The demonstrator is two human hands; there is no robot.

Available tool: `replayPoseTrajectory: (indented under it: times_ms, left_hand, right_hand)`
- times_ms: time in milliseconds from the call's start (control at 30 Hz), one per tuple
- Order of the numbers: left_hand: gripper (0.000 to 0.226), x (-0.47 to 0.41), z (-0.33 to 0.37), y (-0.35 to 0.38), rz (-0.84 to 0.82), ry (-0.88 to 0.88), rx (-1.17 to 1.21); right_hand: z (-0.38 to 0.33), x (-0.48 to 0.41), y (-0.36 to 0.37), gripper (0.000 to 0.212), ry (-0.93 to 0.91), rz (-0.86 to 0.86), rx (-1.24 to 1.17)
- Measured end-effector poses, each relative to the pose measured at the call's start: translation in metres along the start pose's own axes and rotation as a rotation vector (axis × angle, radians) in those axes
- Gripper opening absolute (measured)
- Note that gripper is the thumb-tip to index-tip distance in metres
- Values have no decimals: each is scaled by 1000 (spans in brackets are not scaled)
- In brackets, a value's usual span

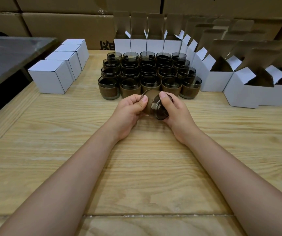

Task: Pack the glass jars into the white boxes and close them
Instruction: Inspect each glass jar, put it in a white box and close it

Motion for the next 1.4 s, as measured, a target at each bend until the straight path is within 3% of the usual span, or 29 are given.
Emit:
replayPoseTrajectory:
  times_ms: [200, 400, 533, 667, 833, 1067, 1400]
  left_hand:
    - [21, 0, 1, -4, 6, -16, 20]
    - [39, 0, -2, -8, 6, -57, 89]
    - [34, -3, -5, -10, -34, -62, 133]
    - [53, -5, -9, -10, -107, -76, 256]
    - [34, -4, -5, -8, -160, -70, 289]
    - [31, -1, 0, -1, -178, -51, 268]
    - [30, -1, -2, 8, -161, -44, 196]
  right_hand:
    - [-8, 3, 2, 42, -108, -43, 176]
    - [-11, 6, 6, 61, -154, -122, 280]
    - [-13, 8, 8, 61, -137, -184, 242]
    - [-15, 8, 8, 59, -117, -226, 175]
    - [-18, 9, 6, 51, -104, -229, 124]
    - [-17, 6, 1, 40, -102, -186, 8]
    - [-15, 2, -7, 32, -63, 24, -25]
Point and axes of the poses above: each hand's wrist, its own x-axis away from the middle knuckle, its own y-axis out of the palm, z = x × y, the point moved 9 cm from there along -x, towards the middle knuckle, and after that the axes turned 5 degrees about -x, right-handed, at the moved point
